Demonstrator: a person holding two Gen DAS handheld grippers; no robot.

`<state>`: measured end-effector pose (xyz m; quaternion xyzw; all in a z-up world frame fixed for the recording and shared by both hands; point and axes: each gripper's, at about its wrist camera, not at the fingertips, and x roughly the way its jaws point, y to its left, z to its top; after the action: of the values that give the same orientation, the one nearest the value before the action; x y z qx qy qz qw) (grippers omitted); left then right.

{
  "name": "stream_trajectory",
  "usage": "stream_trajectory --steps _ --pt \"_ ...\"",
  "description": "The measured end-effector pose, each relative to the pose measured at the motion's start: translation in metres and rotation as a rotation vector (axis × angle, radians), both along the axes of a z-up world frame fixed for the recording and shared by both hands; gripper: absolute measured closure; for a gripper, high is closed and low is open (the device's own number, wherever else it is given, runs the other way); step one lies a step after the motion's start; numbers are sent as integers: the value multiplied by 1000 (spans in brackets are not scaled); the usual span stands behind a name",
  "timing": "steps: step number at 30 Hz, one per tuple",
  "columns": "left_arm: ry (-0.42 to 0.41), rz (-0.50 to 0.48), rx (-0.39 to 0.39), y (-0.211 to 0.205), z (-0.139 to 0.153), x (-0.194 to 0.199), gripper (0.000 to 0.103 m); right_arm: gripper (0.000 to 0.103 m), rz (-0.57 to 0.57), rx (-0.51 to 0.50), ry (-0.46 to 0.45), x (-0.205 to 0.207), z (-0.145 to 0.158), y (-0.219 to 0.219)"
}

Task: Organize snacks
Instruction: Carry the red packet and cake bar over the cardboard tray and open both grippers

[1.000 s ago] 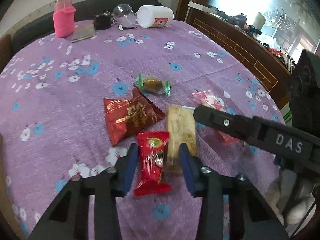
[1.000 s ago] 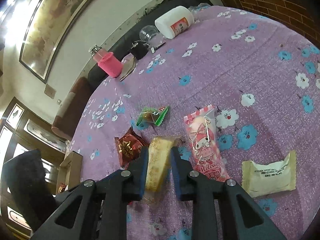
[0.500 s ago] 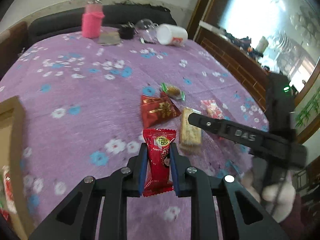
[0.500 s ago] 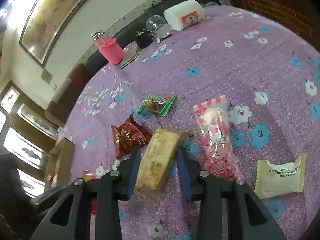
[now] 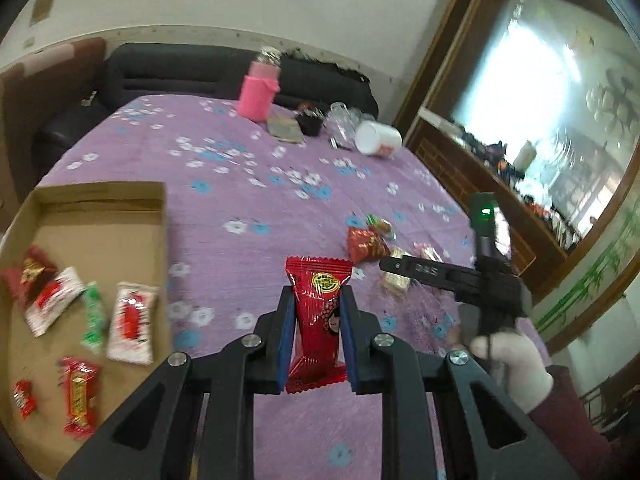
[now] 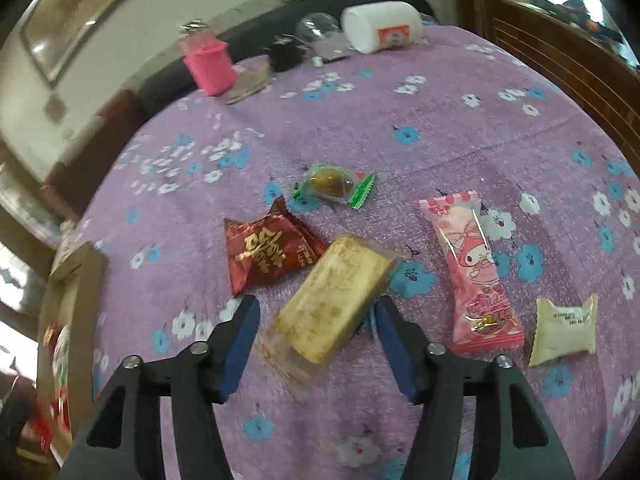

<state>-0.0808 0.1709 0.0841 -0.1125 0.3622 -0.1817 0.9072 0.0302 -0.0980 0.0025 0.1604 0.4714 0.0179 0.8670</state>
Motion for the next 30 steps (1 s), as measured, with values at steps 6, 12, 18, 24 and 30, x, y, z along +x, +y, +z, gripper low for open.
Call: stream_trajectory --steps 6,12,18,24,30 --pt "-34 74 -50 54 8 -22 83 54 -55 -263 57 11 -3 33" --pt "-45 174 -80 113 5 -45 83 70 -59 -213 37 -16 1 16" --pt "-16 282 -82 163 -13 -60 83 70 -38 -26 -7 -68 12 8" --pt "72 374 -95 194 -41 -65 83 69 186 139 -116 -94 52 74" --pt "112 396 -105 205 -57 -62 83 69 453 152 -143 -101 71 181"
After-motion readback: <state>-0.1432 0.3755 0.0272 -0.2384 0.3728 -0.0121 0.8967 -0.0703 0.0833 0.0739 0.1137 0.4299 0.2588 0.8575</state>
